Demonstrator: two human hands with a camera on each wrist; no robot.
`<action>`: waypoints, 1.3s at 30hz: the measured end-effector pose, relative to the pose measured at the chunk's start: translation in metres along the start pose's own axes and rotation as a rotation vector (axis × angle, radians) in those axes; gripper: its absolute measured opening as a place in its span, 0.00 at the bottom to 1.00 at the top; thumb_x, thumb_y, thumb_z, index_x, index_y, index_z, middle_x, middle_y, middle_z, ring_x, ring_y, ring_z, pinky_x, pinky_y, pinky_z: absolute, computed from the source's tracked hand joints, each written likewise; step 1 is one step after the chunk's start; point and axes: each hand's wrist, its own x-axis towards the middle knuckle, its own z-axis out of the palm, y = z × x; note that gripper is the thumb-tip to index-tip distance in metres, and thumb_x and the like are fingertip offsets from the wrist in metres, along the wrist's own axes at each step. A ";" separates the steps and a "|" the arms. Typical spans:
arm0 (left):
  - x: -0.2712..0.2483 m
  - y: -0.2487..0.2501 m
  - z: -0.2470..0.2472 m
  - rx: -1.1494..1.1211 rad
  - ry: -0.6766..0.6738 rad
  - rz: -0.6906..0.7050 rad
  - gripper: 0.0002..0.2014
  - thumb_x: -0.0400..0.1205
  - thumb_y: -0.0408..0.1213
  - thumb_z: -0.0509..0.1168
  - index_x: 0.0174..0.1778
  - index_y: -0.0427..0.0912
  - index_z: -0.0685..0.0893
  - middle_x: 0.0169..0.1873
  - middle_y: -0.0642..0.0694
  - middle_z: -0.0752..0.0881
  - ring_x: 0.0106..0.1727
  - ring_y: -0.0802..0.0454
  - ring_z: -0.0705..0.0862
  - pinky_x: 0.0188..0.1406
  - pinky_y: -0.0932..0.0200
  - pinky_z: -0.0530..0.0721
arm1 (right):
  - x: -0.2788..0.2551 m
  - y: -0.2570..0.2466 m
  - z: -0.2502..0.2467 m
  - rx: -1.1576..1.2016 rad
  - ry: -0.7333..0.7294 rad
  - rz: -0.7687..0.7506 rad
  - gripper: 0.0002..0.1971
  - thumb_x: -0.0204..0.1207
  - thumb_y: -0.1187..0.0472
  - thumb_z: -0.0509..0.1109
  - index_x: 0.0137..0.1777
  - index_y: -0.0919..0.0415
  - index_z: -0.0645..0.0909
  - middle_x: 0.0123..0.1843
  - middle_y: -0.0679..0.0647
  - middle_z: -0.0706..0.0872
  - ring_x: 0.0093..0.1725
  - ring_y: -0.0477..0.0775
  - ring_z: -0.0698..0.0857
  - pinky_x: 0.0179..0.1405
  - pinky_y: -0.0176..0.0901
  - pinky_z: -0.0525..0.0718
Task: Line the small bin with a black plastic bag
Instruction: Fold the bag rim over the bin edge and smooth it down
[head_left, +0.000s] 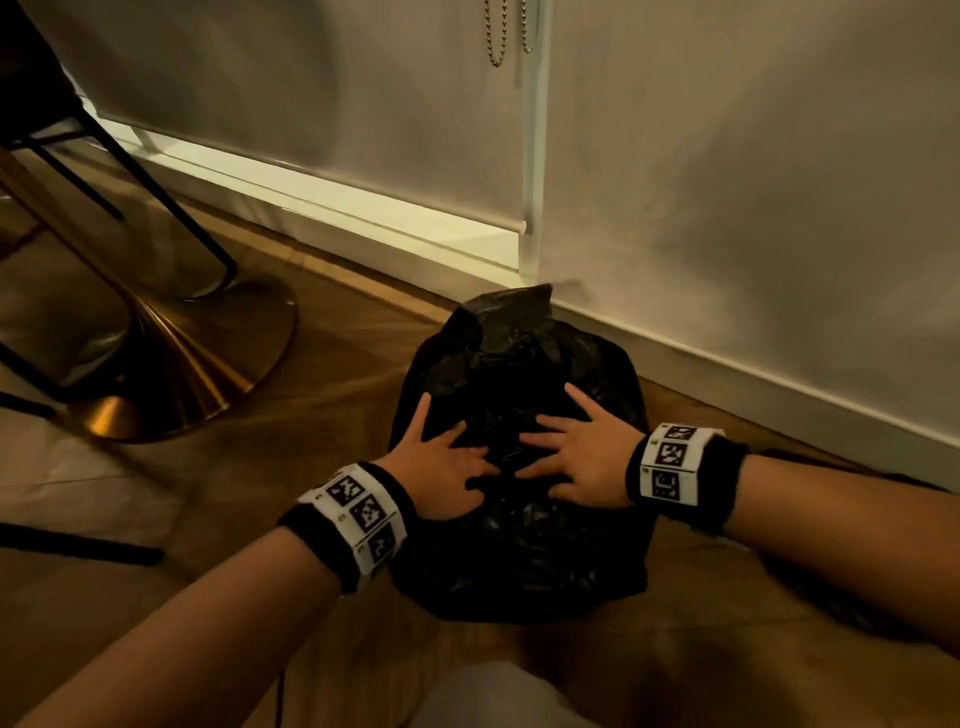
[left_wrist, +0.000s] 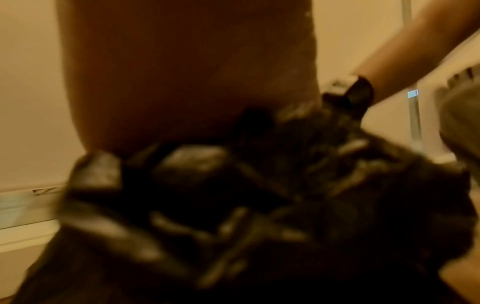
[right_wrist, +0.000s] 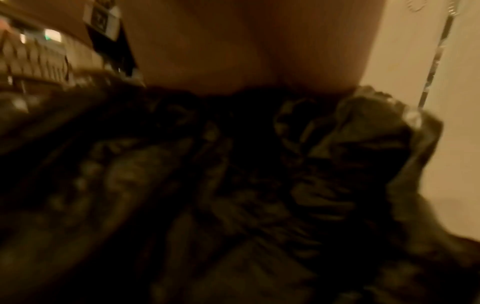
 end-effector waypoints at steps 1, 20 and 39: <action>0.000 -0.003 0.005 0.037 -0.016 -0.010 0.25 0.88 0.55 0.41 0.83 0.63 0.59 0.85 0.59 0.56 0.87 0.48 0.41 0.61 0.29 0.11 | 0.000 0.002 -0.002 -0.050 -0.093 0.024 0.25 0.84 0.40 0.43 0.81 0.35 0.57 0.86 0.44 0.52 0.86 0.54 0.44 0.75 0.68 0.23; -0.020 0.000 0.016 -0.134 0.303 0.034 0.27 0.86 0.62 0.37 0.81 0.67 0.64 0.81 0.66 0.65 0.85 0.60 0.51 0.72 0.29 0.20 | -0.014 0.012 -0.007 0.154 0.069 0.078 0.35 0.74 0.25 0.39 0.76 0.35 0.67 0.78 0.39 0.72 0.83 0.43 0.57 0.73 0.69 0.20; 0.035 -0.020 -0.003 0.428 0.099 -0.214 0.39 0.79 0.71 0.48 0.85 0.62 0.49 0.86 0.46 0.38 0.83 0.37 0.28 0.67 0.20 0.20 | 0.051 0.032 -0.020 -0.493 -0.011 0.102 0.41 0.71 0.25 0.54 0.82 0.37 0.49 0.85 0.55 0.30 0.81 0.61 0.25 0.68 0.78 0.24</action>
